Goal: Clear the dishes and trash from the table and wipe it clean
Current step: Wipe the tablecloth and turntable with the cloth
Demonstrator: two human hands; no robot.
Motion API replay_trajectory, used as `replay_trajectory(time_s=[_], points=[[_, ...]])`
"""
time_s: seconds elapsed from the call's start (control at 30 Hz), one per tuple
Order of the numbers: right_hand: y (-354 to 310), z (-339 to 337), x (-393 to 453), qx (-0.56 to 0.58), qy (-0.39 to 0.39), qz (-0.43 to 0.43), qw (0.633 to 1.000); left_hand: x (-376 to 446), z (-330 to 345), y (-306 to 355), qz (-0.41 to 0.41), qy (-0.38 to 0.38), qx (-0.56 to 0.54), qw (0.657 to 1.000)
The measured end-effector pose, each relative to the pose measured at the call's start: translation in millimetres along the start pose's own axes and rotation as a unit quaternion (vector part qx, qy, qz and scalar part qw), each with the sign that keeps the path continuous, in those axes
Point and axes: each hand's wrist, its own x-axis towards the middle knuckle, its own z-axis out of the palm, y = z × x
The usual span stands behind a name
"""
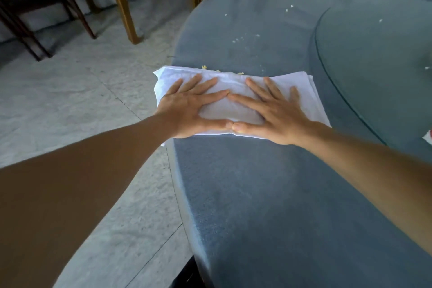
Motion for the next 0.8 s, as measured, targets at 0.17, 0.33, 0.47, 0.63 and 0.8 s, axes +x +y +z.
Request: replay_trajectory(time_s=[0.17,0.33,0.47,0.63,0.8], points=[[-2.6,-8.1,23.1,-0.005,0.000,0.015,1.000,24.1,-3.9,-20.2,0.018,0.003,-0.011,1.000],[-1.5,-13.4,49.2,0.003,0.013,0.032,0.999,56.6,-7.8,-38.8,0.035,0.014,0.008,0.999],[2.0,-15.5,68.6,0.009,0.016,0.057,0.998,86.9,-14.3,-53.0,0.061,0.012,0.015,0.998],[8.9,-19.7,100.0,0.018,0.034,0.096,0.995,133.9,-25.4,-71.9,0.102,0.004,0.031,0.994],[19.3,-26.9,137.2,0.032,0.042,0.142,0.988,188.7,-37.9,-91.8,0.149,0.000,0.033,0.988]])
